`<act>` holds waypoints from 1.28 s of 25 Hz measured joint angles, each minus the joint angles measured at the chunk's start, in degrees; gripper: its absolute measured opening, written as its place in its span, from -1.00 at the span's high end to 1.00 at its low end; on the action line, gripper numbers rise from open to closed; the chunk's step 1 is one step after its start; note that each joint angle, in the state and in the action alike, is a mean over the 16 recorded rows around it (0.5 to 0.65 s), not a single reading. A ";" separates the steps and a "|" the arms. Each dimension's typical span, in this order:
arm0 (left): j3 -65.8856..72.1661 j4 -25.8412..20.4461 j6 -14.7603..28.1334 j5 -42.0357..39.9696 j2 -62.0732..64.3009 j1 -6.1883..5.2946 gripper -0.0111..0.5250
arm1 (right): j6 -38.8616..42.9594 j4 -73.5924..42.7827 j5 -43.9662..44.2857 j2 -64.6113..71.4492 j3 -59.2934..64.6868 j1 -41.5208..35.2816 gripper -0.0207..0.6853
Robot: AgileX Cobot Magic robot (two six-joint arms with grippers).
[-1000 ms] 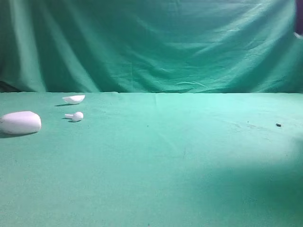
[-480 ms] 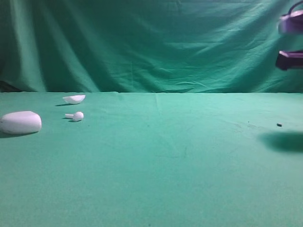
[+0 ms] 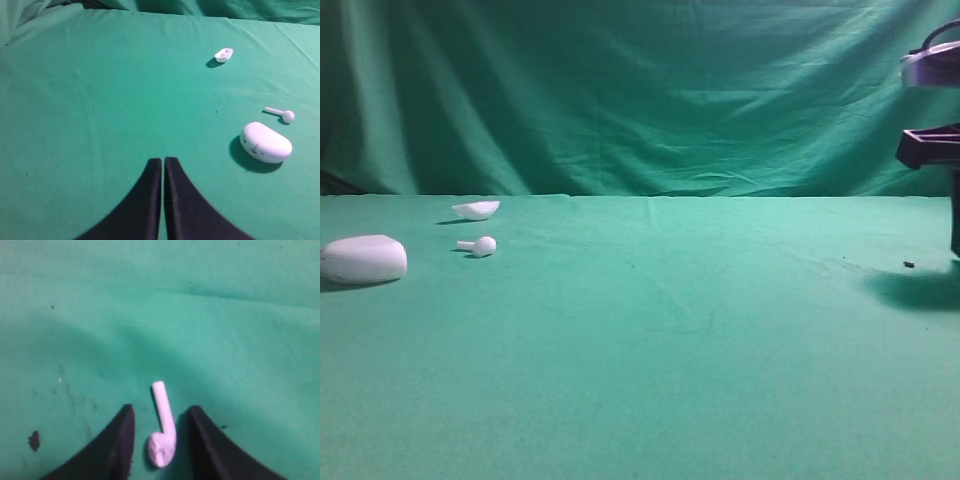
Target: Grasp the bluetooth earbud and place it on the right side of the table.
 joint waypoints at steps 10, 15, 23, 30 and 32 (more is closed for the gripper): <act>0.00 0.00 0.00 0.00 0.00 0.00 0.96 | -0.32 2.58 7.15 -10.39 -2.35 0.00 -0.10; 0.00 0.00 0.00 0.00 0.00 0.00 0.96 | -0.63 4.93 13.87 -22.09 -3.92 0.00 0.24; 0.00 0.00 0.00 0.00 0.00 0.00 0.96 | -1.13 8.29 24.16 -45.89 -3.33 0.00 0.82; 0.00 0.00 0.00 0.00 0.00 0.00 0.96 | -1.72 9.43 29.13 -66.54 0.49 0.00 0.94; 0.00 0.00 0.00 0.00 0.00 0.00 0.96 | -1.91 9.69 29.64 -71.64 1.82 0.00 0.94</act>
